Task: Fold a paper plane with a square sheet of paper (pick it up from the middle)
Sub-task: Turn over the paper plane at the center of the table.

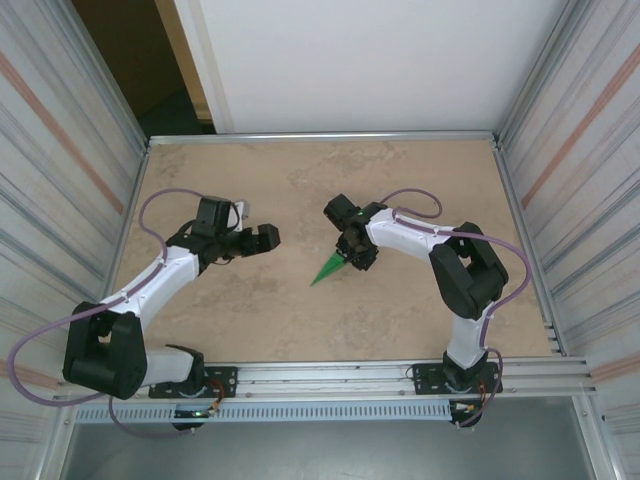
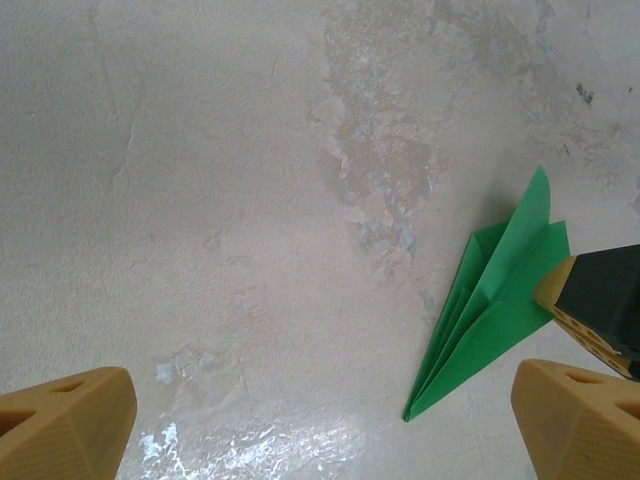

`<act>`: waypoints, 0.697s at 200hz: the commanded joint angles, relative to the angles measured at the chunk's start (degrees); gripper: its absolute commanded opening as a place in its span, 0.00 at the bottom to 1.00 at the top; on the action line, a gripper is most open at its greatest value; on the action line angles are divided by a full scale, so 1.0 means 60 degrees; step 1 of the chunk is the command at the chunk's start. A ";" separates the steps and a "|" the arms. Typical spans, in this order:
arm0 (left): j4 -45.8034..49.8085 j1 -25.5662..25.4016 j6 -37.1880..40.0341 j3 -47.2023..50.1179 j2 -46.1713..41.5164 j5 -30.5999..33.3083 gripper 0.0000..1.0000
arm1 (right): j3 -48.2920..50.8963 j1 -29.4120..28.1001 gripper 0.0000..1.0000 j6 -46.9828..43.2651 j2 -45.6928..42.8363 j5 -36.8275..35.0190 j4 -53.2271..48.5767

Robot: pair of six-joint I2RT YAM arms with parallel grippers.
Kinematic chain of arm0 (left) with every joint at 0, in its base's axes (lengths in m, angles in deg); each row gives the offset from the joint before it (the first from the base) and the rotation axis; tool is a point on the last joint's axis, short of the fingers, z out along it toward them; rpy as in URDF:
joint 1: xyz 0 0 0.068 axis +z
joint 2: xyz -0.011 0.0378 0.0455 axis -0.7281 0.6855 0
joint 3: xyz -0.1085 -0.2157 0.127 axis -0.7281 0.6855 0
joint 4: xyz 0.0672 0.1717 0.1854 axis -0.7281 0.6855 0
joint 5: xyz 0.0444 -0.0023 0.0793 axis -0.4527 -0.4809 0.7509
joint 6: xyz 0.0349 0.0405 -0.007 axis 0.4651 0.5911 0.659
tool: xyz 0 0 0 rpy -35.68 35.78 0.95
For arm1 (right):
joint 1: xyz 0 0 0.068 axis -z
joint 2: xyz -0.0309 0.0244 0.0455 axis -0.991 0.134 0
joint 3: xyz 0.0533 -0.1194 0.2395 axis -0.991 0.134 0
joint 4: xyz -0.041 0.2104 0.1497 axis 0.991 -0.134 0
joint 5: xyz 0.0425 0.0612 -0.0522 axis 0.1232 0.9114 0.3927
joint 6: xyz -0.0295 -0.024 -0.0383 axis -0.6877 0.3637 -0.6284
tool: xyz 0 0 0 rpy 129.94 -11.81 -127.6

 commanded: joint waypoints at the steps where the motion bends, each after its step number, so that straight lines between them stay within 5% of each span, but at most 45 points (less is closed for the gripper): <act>1: 0.0035 0.0048 0.0044 -0.0063 -0.0001 -0.0172 0.97 | 0.0130 0.0144 0.19 0.0247 -0.0098 -0.0473 -0.0062; 34: 0.0076 0.0068 -0.0081 -0.0064 -0.0023 0.0017 0.97 | -0.0067 0.0104 0.01 -0.0336 -0.0377 -0.1087 0.0067; 67: -0.0116 0.0418 -0.0457 0.0199 -0.0309 0.0106 0.97 | -0.0696 0.0001 0.00 -0.2319 -0.0634 -0.0951 0.0524; 104: -0.0730 0.1239 -0.1297 0.0825 -0.0537 -0.0284 0.97 | -0.0997 -0.0066 0.00 -0.4821 -0.0726 0.1614 0.2520; 139: -0.1120 0.1434 -0.1787 0.1114 -0.0653 -0.0376 0.96 | -0.0528 0.0061 0.00 -0.5365 -0.0510 0.4290 0.4416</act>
